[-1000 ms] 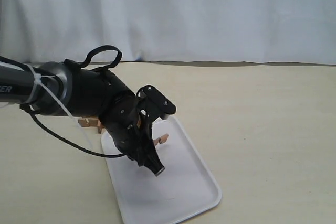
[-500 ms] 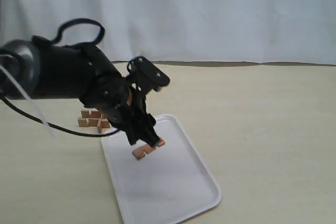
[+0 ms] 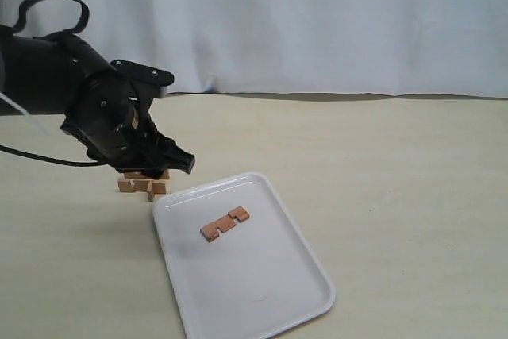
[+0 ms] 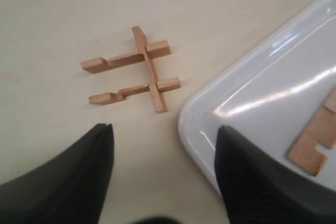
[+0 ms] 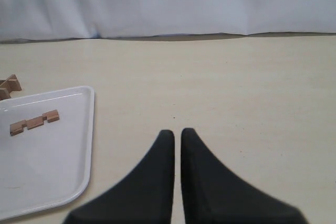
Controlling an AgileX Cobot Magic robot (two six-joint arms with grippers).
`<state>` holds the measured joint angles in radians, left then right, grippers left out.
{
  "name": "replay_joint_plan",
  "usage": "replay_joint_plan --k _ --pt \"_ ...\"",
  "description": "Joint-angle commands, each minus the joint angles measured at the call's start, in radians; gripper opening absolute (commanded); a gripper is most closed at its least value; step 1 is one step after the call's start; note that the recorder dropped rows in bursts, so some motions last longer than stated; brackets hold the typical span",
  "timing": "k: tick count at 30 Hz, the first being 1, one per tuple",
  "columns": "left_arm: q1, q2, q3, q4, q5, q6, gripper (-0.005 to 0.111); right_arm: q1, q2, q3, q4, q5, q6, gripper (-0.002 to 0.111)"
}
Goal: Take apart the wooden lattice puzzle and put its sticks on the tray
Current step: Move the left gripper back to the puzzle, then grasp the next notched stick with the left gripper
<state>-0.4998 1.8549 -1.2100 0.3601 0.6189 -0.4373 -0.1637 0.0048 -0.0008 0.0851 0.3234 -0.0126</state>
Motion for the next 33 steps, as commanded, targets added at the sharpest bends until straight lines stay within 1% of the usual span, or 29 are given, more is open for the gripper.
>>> replay_joint_plan --k 1,6,10,11,14,21,24,29,33 --pt "0.002 0.062 -0.001 -0.003 -0.009 -0.042 0.055 0.003 -0.005 0.001 0.004 -0.010 0.000 0.004" --pt "0.002 0.132 -0.001 0.034 -0.038 -0.105 0.053 0.003 -0.005 0.001 0.004 -0.010 0.000 0.004" --pt "0.028 0.162 -0.001 0.048 -0.075 -0.172 0.042 0.003 -0.005 0.001 0.004 -0.010 0.000 0.004" --pt "0.035 0.166 -0.001 0.048 -0.084 -0.185 0.040 0.003 -0.005 0.001 0.004 -0.010 0.000 0.004" --pt "0.046 0.176 -0.001 0.048 -0.116 -0.197 0.041 0.003 -0.005 0.001 0.004 -0.010 0.000 0.004" --pt "0.046 0.180 -0.001 0.048 -0.189 -0.197 0.040 0.003 -0.005 0.001 0.004 -0.010 0.000 0.004" --pt "0.051 0.180 -0.001 0.077 -0.192 -0.205 0.040 0.003 -0.005 0.001 0.004 -0.010 0.000 0.004" --pt "0.072 0.180 -0.001 0.073 -0.176 -0.218 0.040 0.003 -0.005 0.001 0.004 -0.010 0.000 0.004" --pt "0.074 0.180 -0.001 0.068 -0.176 -0.218 0.040 0.003 -0.005 0.001 0.010 -0.005 0.000 0.004"
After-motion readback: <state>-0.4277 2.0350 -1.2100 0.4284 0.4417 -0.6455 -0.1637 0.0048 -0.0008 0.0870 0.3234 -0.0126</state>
